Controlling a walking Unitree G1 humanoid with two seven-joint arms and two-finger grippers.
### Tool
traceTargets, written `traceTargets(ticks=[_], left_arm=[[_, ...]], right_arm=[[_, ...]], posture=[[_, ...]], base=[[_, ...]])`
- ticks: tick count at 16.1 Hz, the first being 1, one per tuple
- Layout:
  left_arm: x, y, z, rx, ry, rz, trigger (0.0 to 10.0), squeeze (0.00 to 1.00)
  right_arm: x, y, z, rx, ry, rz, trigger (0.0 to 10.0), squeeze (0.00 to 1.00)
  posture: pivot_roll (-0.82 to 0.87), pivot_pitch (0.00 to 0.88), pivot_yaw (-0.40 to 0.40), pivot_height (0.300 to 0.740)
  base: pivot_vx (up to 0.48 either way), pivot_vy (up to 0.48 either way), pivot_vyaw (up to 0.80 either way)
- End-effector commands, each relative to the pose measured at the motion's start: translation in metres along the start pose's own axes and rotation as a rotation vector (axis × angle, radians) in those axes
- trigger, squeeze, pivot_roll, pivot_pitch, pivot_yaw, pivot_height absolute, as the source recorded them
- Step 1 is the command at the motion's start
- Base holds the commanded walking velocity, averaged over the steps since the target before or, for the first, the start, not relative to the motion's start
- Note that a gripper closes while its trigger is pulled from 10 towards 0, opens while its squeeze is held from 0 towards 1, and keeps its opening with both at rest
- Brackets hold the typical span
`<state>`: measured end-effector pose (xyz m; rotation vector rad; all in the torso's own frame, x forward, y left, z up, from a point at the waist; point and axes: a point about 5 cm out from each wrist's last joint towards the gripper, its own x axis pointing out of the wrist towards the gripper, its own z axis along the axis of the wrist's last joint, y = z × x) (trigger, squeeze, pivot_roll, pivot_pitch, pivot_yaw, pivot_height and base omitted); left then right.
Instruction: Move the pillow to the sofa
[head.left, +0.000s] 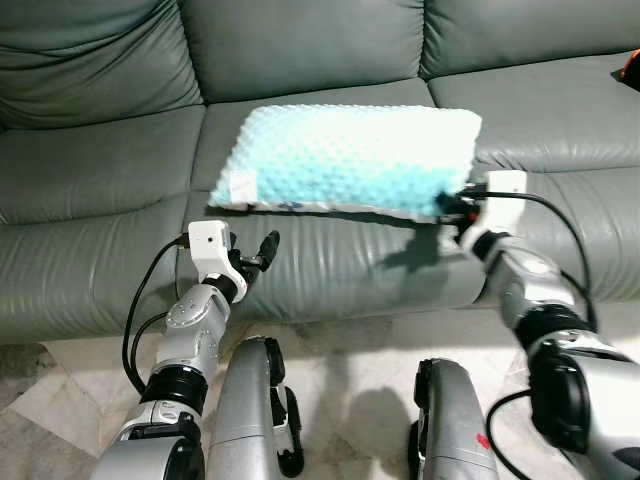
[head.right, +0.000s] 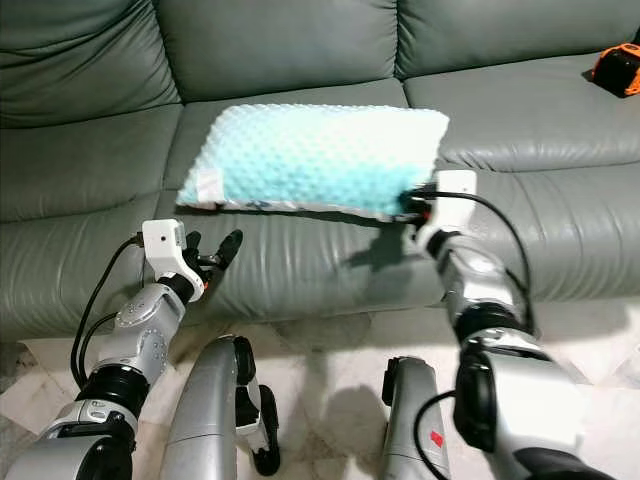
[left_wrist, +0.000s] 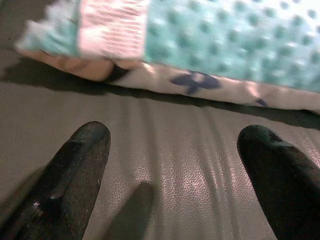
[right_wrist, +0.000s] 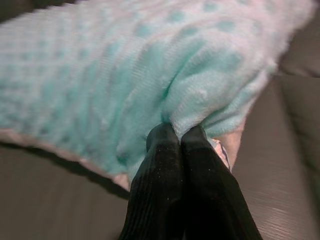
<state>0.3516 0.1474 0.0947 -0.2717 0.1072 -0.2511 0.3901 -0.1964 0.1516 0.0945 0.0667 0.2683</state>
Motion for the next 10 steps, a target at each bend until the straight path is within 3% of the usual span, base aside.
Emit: traceTargets(ticks=[1,10], left_arm=[[-0.004,0.006,-0.005,-0.001,0.021,0.024,10.0,0.00],[-0.001,0.004,-0.005,-0.006,0.021,0.033,10.0,0.00]], right_arm=[[0.005,0.007,0.006,0.011,-0.016,0.040,0.0,0.00],[0.023,0.067,0.009,0.098,-0.069,0.270,0.0,0.00]], posture=[[0.00,0.260,0.136,0.581],[-0.02,0.245,0.129,0.581]], base=[[0.000,0.000,0.00],[0.000,0.000,0.00]])
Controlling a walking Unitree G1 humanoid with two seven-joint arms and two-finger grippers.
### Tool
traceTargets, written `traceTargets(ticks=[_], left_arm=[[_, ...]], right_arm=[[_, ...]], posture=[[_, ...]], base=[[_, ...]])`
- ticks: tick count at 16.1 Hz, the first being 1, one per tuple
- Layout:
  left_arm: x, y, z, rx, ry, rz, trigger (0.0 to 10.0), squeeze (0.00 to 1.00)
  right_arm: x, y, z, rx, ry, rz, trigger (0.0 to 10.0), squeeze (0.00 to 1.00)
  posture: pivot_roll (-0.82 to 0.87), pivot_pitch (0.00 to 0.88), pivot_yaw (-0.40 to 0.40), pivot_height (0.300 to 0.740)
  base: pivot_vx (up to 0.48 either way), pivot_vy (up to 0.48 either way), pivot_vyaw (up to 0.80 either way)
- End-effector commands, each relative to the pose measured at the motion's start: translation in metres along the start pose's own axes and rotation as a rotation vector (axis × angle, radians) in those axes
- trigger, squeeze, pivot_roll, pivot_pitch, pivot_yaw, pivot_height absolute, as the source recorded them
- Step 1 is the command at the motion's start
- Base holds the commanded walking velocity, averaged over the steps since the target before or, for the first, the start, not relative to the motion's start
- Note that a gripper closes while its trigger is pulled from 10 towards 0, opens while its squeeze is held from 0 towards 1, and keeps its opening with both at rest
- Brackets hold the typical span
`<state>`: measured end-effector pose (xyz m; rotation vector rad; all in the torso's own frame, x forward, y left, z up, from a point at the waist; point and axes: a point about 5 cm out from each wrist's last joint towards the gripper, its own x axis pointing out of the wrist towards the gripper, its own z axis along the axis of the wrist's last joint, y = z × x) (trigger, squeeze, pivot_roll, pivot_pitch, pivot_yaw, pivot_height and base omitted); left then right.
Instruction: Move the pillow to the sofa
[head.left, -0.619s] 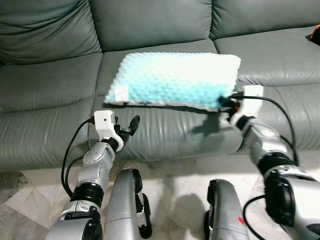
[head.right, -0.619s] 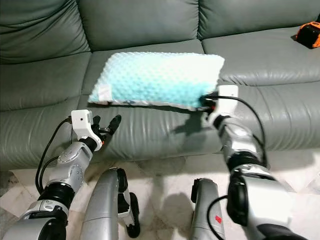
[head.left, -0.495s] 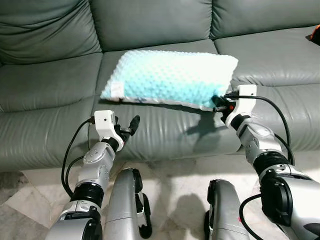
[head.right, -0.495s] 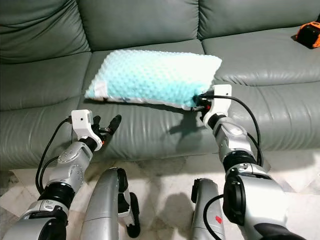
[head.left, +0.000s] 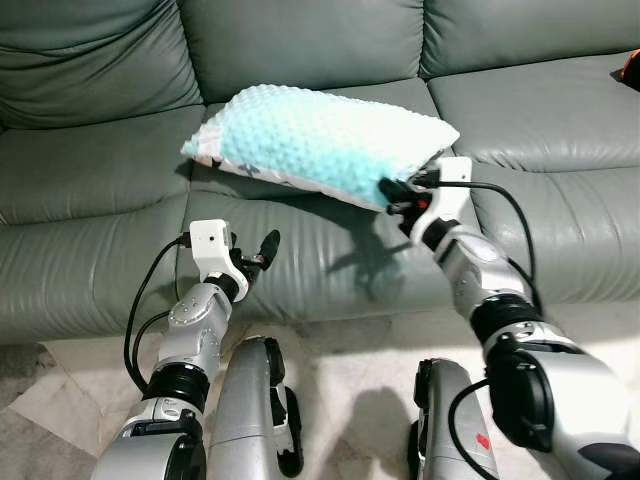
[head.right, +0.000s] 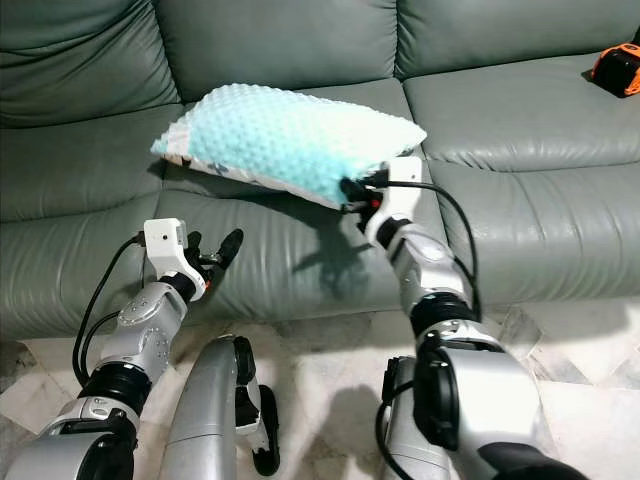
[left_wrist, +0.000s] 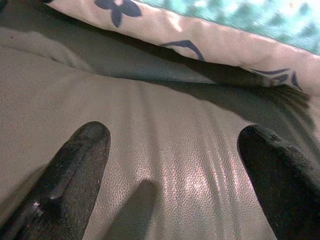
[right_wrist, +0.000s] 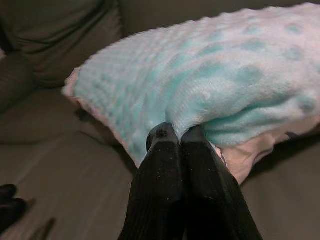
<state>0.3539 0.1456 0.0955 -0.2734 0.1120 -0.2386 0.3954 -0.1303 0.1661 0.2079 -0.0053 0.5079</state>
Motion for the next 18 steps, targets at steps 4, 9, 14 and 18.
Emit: traceTargets(ticks=[4,9,14,18], left_arm=[[-0.001,0.002,-0.006,-0.008,0.015,0.025,10.0,0.00],[0.002,-0.001,-0.006,-0.013,0.016,0.024,10.0,0.00],[0.006,-0.008,-0.008,-0.024,0.020,0.014,10.0,0.00],[0.008,-0.010,-0.008,-0.026,0.024,0.008,10.0,0.00]], right_arm=[[0.015,0.040,-0.013,0.048,0.006,0.138,0.0,0.00],[0.009,0.068,-0.039,0.059,0.034,0.254,0.0,0.00],[-0.043,0.034,-0.079,0.069,0.118,0.124,0.0,0.00],[-0.077,-0.002,-0.085,0.035,0.153,-0.034,0.0,0.00]], posture=[[-0.04,0.234,0.123,0.581],[-0.05,0.225,0.122,0.581],[-0.08,0.216,0.124,0.581],[-0.10,0.209,0.129,0.581]], base=[[0.000,0.000,0.00],[0.000,0.000,0.00],[0.000,0.000,0.00],[0.000,0.000,0.00]])
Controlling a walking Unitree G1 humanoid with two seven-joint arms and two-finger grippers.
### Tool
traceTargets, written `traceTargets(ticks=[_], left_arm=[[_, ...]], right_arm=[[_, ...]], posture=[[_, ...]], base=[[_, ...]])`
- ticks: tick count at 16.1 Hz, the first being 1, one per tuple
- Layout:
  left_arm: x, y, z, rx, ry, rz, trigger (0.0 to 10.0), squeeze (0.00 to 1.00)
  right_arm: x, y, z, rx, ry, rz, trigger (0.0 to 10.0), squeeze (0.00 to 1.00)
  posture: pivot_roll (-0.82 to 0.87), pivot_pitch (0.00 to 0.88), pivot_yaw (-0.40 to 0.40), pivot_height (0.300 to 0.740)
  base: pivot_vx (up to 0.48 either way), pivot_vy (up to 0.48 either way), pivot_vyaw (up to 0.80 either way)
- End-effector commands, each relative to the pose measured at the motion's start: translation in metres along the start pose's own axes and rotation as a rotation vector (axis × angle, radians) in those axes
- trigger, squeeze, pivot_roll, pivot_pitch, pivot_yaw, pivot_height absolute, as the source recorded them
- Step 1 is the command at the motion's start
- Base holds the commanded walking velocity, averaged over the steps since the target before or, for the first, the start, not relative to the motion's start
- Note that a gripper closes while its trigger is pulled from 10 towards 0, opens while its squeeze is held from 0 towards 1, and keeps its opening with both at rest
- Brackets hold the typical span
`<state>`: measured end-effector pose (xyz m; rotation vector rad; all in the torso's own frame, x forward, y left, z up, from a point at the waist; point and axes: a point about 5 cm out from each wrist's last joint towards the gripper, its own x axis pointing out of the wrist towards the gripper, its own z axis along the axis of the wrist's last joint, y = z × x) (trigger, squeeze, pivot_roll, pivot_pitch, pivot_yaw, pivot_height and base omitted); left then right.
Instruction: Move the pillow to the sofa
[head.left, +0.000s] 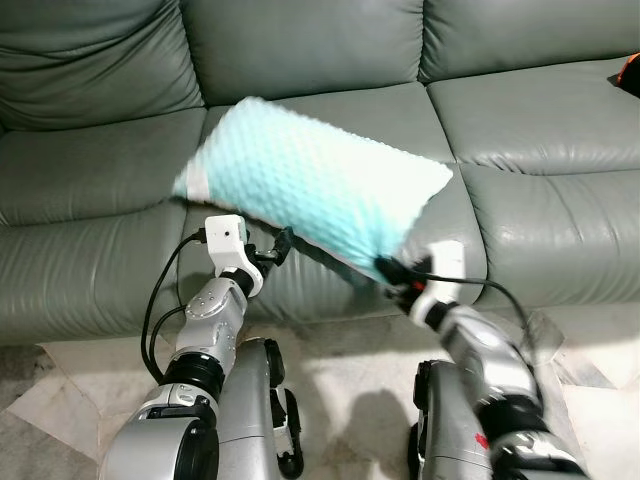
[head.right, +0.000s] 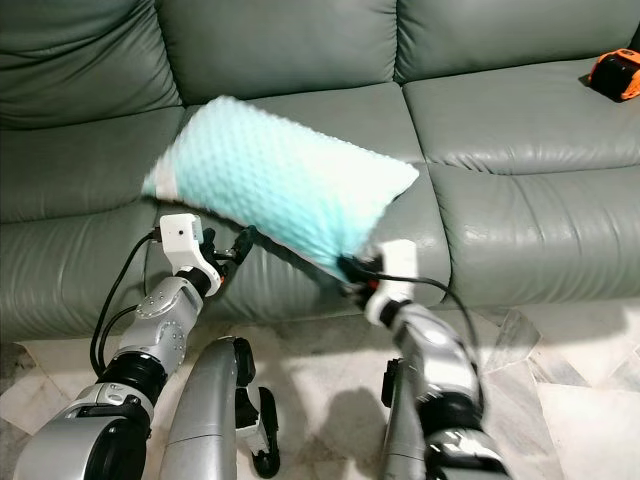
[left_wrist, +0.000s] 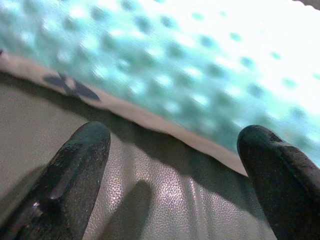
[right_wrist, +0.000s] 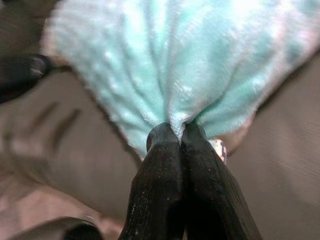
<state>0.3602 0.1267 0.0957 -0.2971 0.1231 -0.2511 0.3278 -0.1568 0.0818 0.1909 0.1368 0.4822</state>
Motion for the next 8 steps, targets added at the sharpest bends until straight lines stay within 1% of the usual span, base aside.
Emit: traceTargets(ticks=[1,3,5,6,7,8], left_arm=[[-0.002,0.005,-0.004,-0.002,0.015,0.019,10.0,0.00],[-0.001,0.004,-0.004,-0.002,0.015,0.016,10.0,0.00],[-0.001,0.003,-0.004,-0.003,0.015,0.014,10.0,0.00],[-0.001,0.003,-0.004,-0.003,0.015,0.014,10.0,0.00],[0.000,0.003,-0.004,-0.002,0.015,0.014,10.0,0.00],[0.000,0.004,-0.004,-0.001,0.016,0.014,10.0,0.00]], right_arm=[[-0.012,-0.014,-0.004,-0.005,0.021,-0.078,0.0,0.00],[-0.024,-0.032,0.001,-0.038,0.028,-0.166,0.0,0.00],[-0.037,-0.053,0.007,-0.113,0.050,-0.276,0.0,0.00],[-0.040,-0.061,0.012,-0.134,0.052,-0.317,0.0,0.00],[-0.043,-0.074,0.023,-0.159,0.041,-0.382,0.0,0.00],[-0.044,-0.079,0.029,-0.164,0.033,-0.407,0.0,0.00]], posture=[[-0.10,0.206,0.131,0.581],[-0.11,0.202,0.132,0.581],[-0.11,0.200,0.133,0.581],[-0.11,0.199,0.134,0.581],[-0.11,0.196,0.133,0.581],[-0.11,0.196,0.133,0.581]], base=[[0.000,0.000,0.00],[0.000,0.000,0.00],[0.000,0.000,0.00],[0.000,0.000,0.00],[0.000,0.000,0.00],[0.000,0.000,0.00]])
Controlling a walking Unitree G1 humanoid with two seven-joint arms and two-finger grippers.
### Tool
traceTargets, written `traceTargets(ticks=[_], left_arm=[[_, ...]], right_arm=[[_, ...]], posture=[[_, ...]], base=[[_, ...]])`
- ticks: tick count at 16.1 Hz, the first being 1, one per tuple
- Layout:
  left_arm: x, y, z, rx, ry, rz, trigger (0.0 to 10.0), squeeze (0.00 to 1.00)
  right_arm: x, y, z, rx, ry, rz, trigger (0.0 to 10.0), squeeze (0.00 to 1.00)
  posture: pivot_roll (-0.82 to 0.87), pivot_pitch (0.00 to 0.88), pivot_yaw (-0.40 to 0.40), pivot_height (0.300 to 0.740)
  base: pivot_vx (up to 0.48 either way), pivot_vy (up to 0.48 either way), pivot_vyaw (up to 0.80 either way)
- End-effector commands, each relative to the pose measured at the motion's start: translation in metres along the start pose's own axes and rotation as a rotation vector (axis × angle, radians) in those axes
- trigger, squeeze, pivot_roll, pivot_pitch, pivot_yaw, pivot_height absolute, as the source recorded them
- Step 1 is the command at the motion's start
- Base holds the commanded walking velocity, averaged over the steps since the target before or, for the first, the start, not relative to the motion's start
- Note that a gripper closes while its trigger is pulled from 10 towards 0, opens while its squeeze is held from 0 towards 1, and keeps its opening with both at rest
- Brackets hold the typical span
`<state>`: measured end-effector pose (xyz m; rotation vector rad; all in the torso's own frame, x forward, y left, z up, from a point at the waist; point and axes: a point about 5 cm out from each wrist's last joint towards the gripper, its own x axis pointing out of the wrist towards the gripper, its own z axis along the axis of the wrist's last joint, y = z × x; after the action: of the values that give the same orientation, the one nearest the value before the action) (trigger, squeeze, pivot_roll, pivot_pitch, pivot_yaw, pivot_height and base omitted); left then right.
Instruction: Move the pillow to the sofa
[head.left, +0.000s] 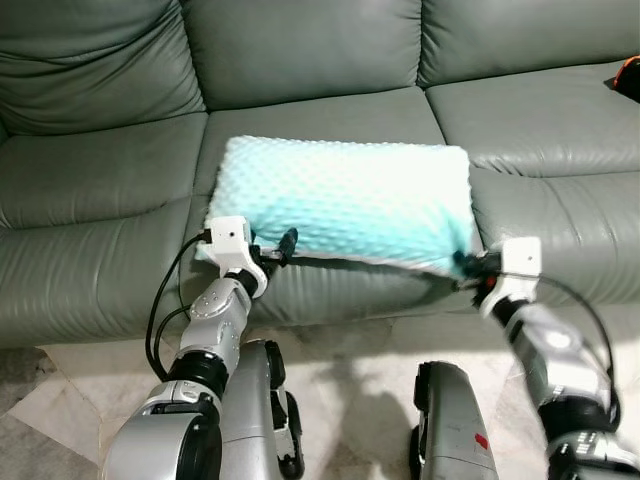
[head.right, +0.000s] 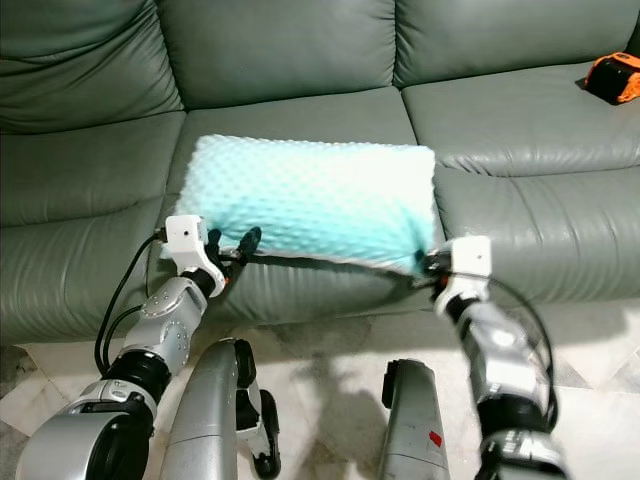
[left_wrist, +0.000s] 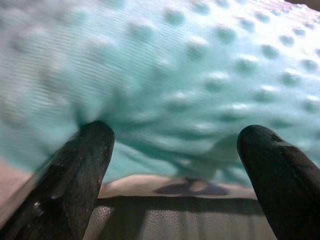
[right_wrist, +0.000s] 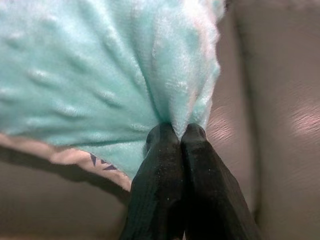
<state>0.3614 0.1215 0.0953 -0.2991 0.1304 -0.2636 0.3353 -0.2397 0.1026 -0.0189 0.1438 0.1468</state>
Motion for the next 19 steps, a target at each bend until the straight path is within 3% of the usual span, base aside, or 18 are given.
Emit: traceTargets(ticks=[1,11,19], left_arm=[[-0.003,0.008,-0.002,0.003,0.007,0.027,10.0,0.00],[-0.005,0.013,0.000,0.013,-0.001,0.038,10.0,0.00],[-0.006,0.017,0.000,0.017,-0.002,0.047,10.0,0.00]], right_arm=[[-0.004,-0.013,-0.002,0.011,0.010,-0.065,0.0,0.00],[0.016,-0.030,0.028,-0.120,0.010,-0.167,0.0,0.00],[0.042,0.006,0.046,-0.180,-0.017,-0.074,0.0,0.00]], posture=[[-0.11,0.194,0.131,0.581],[-0.09,0.193,0.128,0.581],[-0.08,0.204,0.128,0.581]], base=[[0.000,0.000,0.00],[0.000,0.000,0.00],[0.000,0.000,0.00]])
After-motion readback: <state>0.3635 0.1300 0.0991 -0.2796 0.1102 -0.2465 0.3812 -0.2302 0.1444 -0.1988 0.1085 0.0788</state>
